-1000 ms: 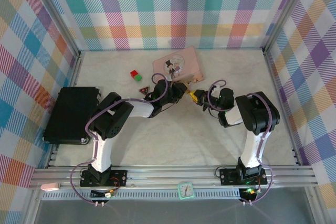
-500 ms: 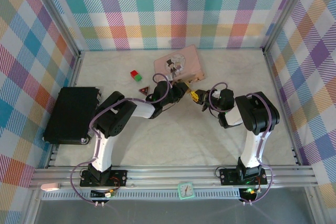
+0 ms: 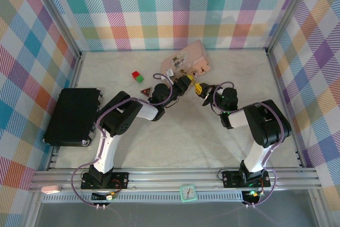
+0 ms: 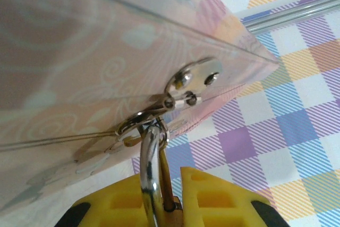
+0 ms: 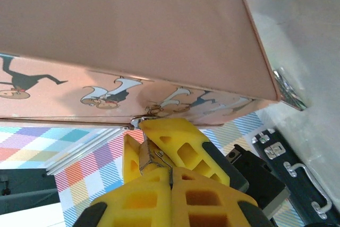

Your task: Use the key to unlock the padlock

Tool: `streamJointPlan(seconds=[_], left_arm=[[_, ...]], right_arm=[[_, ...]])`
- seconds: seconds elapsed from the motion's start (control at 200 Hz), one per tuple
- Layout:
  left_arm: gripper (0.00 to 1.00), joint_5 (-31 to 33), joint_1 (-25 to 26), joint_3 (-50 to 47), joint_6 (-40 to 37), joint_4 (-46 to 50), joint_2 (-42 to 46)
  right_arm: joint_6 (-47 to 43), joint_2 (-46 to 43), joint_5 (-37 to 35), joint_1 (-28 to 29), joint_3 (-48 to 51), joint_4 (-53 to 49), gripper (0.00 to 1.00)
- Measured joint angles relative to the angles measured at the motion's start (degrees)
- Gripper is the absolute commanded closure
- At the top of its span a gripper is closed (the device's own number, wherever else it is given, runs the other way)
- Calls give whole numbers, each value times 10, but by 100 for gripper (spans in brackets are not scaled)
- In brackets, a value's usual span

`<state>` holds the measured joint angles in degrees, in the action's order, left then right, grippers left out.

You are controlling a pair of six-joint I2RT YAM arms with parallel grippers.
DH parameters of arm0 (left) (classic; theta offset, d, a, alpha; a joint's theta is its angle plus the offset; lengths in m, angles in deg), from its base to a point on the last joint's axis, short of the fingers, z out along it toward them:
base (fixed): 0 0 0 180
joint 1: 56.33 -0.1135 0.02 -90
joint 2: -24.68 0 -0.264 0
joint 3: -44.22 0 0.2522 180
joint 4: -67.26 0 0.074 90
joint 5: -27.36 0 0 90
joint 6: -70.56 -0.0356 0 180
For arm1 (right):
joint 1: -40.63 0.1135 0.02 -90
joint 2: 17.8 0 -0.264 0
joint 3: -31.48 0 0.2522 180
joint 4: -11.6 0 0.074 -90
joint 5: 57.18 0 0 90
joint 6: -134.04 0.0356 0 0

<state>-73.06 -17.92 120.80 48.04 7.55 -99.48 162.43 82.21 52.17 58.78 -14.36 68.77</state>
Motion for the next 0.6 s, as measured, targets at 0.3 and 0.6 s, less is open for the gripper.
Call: streamJointPlan(seconds=[0.3, 0.6], left_arm=[[100, 1, -1, 6, -26, 16, -2], [100, 31, -7, 6, -43, 115, -2]], right_arm=[[2, 18, -11, 2, -1, 8, 100], [-16, 116, 42, -6, -40, 28, 100]])
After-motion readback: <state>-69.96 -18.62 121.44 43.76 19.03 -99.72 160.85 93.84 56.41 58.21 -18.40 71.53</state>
